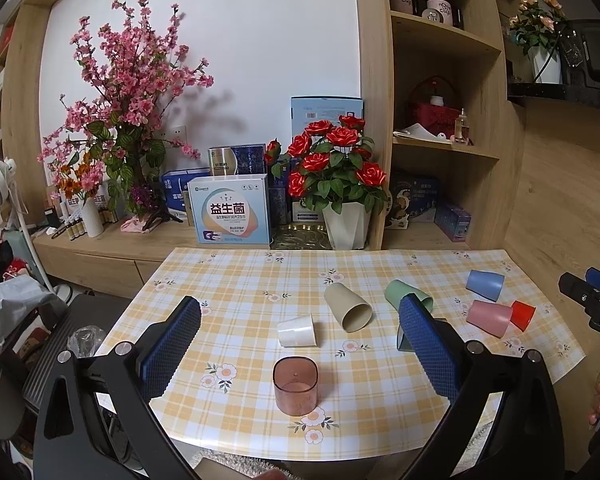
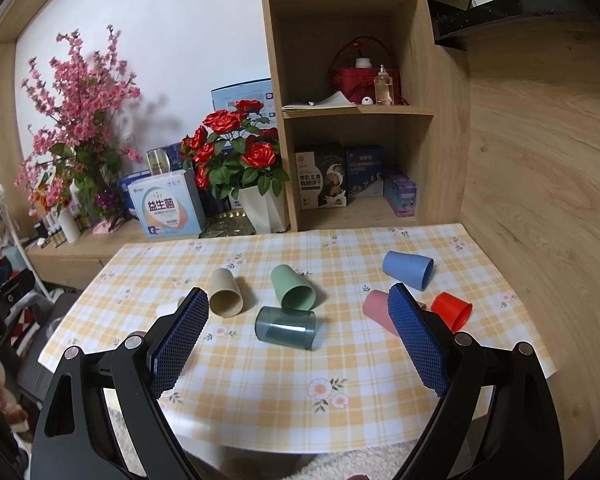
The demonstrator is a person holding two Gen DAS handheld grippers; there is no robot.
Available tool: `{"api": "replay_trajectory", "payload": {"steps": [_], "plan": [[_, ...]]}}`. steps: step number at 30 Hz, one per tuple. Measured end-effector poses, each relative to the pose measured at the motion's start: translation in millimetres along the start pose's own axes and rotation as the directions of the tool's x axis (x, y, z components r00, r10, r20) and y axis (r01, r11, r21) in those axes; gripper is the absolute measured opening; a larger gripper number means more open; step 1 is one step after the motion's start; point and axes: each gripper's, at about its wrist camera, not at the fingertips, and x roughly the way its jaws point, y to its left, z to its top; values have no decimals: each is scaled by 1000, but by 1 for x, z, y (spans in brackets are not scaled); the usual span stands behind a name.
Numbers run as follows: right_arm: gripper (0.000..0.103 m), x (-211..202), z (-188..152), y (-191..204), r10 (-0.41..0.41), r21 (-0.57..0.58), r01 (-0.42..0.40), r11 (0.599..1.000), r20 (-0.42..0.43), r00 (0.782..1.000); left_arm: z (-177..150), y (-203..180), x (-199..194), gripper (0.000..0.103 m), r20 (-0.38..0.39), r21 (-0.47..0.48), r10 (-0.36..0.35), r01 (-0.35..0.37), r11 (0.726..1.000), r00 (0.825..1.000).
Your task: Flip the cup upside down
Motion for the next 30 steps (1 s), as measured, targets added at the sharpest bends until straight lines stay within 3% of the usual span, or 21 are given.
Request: {"api": "replay_trajectory", "payload": {"steps": [30], "plan": [[88,4,-2,-3,-29,4,29,1000,-15,999,-3,2,1,97,-9,-8,-18,18,1000,1000]]}}
